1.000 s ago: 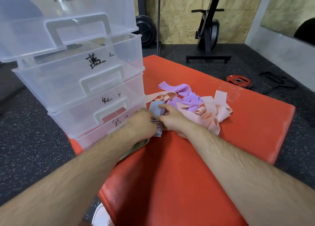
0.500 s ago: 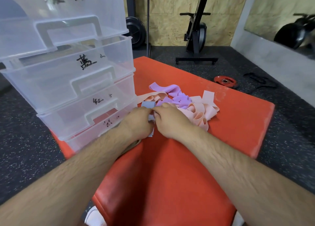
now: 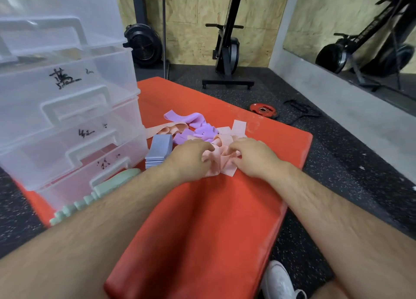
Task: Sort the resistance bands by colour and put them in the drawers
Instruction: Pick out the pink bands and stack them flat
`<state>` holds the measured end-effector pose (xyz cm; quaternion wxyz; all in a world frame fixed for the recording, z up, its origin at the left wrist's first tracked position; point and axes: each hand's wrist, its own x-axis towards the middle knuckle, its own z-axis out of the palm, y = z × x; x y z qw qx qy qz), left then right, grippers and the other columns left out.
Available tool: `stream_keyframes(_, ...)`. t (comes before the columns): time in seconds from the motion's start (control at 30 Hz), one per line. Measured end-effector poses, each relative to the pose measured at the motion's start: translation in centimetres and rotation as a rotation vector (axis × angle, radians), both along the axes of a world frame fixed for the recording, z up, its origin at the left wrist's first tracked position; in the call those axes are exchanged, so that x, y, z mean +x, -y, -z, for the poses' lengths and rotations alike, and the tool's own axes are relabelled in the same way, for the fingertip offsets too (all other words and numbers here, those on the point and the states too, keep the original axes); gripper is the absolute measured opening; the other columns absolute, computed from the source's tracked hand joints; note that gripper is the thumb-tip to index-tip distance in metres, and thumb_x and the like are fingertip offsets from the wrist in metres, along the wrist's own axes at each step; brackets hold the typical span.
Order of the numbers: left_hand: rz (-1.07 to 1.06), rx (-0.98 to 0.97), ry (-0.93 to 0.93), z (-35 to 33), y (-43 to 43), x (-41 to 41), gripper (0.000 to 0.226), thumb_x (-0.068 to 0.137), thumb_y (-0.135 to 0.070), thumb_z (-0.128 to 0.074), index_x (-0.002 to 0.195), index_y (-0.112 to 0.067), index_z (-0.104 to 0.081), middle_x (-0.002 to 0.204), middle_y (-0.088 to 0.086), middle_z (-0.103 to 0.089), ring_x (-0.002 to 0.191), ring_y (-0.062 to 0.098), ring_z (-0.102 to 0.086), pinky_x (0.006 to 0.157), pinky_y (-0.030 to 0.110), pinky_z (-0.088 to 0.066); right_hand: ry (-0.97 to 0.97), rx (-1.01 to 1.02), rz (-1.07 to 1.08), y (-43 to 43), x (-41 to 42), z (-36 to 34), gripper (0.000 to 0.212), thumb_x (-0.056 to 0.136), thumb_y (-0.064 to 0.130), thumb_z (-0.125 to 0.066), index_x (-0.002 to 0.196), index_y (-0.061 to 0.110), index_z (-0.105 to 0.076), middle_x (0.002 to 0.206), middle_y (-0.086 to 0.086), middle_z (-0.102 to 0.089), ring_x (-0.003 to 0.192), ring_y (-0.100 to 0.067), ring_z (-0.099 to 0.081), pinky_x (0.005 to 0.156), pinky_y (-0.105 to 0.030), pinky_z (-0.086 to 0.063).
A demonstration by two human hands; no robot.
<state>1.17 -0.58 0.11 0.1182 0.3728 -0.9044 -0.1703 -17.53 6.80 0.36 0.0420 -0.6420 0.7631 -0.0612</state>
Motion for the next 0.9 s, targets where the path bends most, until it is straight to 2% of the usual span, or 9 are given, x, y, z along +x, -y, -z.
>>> stream_keyframes(0.1, 0.005, 0.002, -0.034, -0.7, -0.6, -1.0, 0.040, 0.094, -0.025, -0.053, 0.134, -0.026, -0.056, 0.138, -0.005, -0.053, 0.126, 0.017, -0.049, 0.095, 0.025, -0.038, 0.083, -0.102, 0.052, -0.1, -1.0, 0.0, 0.019, 0.089, 0.016, -0.053, 0.091, 0.029, -0.066, 0.107, 0.005, -0.063, 0.103, -0.025, -0.061, 0.081, -0.039, -0.051)
stream_keyframes(0.2, -0.014, 0.075, -0.120, -0.6, -0.8, -0.9, 0.037, 0.093, -0.029, -0.057, 0.130, -0.028, -0.057, 0.133, -0.010, -0.056, 0.118, 0.011, -0.053, 0.093, 0.025, -0.041, 0.142, -0.257, 0.064, -0.1, -1.6, -0.8, 0.017, 0.090, 0.016, -0.053, 0.092, 0.029, -0.064, 0.099, 0.008, -0.063, 0.097, -0.021, -0.060, 0.079, -0.039, -0.050)
stream_keyframes(0.33, -0.069, 0.140, -0.413, -1.7, -1.0, -0.7, 0.023, 0.093, -0.036, -0.060, 0.115, -0.031, -0.061, 0.114, -0.017, -0.062, 0.094, -0.002, -0.060, 0.083, 0.021, -0.048, 0.247, -0.599, -0.002, -0.9, -1.7, -4.3, 0.017, 0.089, 0.016, -0.055, 0.093, 0.024, -0.069, 0.093, 0.009, -0.065, 0.085, -0.010, -0.058, 0.078, -0.031, -0.048)
stream_keyframes(0.43, -0.052, 0.201, -0.611, -3.5, -2.0, -0.8, 0.024, 0.093, -0.042, -0.061, 0.115, -0.034, -0.062, 0.108, -0.020, -0.065, 0.095, -0.005, -0.060, 0.076, 0.015, -0.046, 0.404, -0.773, -0.022, -2.4, -0.5, -7.7, 0.015, 0.086, 0.014, -0.059, 0.091, 0.020, -0.072, 0.084, 0.006, -0.068, 0.075, -0.009, -0.058, 0.072, -0.022, -0.048)
stream_keyframes(0.57, 0.059, 0.272, -0.776, -5.4, -4.0, -1.1, 0.026, 0.094, -0.042, -0.062, 0.117, -0.031, -0.062, 0.111, -0.019, -0.067, 0.100, -0.005, -0.062, 0.086, 0.018, -0.051, 0.614, -0.689, 0.055, -3.6, 0.7, -9.7, 0.012, 0.088, 0.016, -0.063, 0.091, 0.020, -0.075, 0.080, -0.003, -0.071, 0.065, -0.010, -0.063, 0.059, -0.023, -0.050)
stream_keyframes(0.7, 0.089, 0.375, -0.824, -5.9, -5.1, -1.3, 0.023, 0.096, -0.039, -0.059, 0.115, -0.026, -0.064, 0.106, -0.016, -0.069, 0.096, 0.004, -0.066, 0.085, 0.033, -0.058, 0.749, -0.558, 0.093, -3.6, 1.0, -9.4, 0.009, 0.090, 0.015, -0.067, 0.096, 0.016, -0.074, 0.081, -0.019, -0.069, 0.059, -0.017, -0.058, 0.054, -0.037, -0.053)
stream_keyframes(0.73, 0.082, 0.400, -0.818, -5.8, -5.1, -1.2, 0.026, 0.094, -0.039, -0.062, 0.117, -0.027, -0.063, 0.106, -0.014, -0.069, 0.096, 0.008, -0.067, 0.086, 0.037, -0.058, 0.789, -0.549, 0.101, -3.6, 1.0, -9.3, 0.009, 0.090, 0.016, -0.068, 0.097, 0.017, -0.074, 0.076, -0.015, -0.068, 0.059, -0.015, -0.058, 0.055, -0.037, -0.052)
stream_keyframes(0.83, 0.063, 0.468, -0.771, -5.6, -4.8, -0.9, 0.041, 0.086, -0.034, -0.075, 0.123, -0.029, -0.058, 0.111, -0.007, -0.069, 0.097, 0.015, -0.069, 0.089, 0.044, -0.056, 0.907, -0.570, 0.136, -3.5, 0.8, -9.4, 0.010, 0.092, 0.017, -0.067, 0.099, 0.015, -0.074, 0.061, 0.010, -0.061, 0.054, -0.002, -0.055, 0.051, -0.017, -0.045)
stream_keyframes(0.9, 0.081, 0.508, -0.751, -5.4, -4.6, -0.6, 0.045, 0.082, -0.034, -0.079, 0.122, -0.031, -0.058, 0.114, -0.006, -0.068, 0.100, 0.015, -0.069, 0.092, 0.047, -0.054, 1.002, -0.576, 0.158, -3.4, 0.8, -9.4, 0.009, 0.092, 0.019, -0.068, 0.097, 0.018, -0.075, 0.070, 0.009, -0.064, 0.059, -0.002, -0.057, 0.056, -0.018, -0.047)
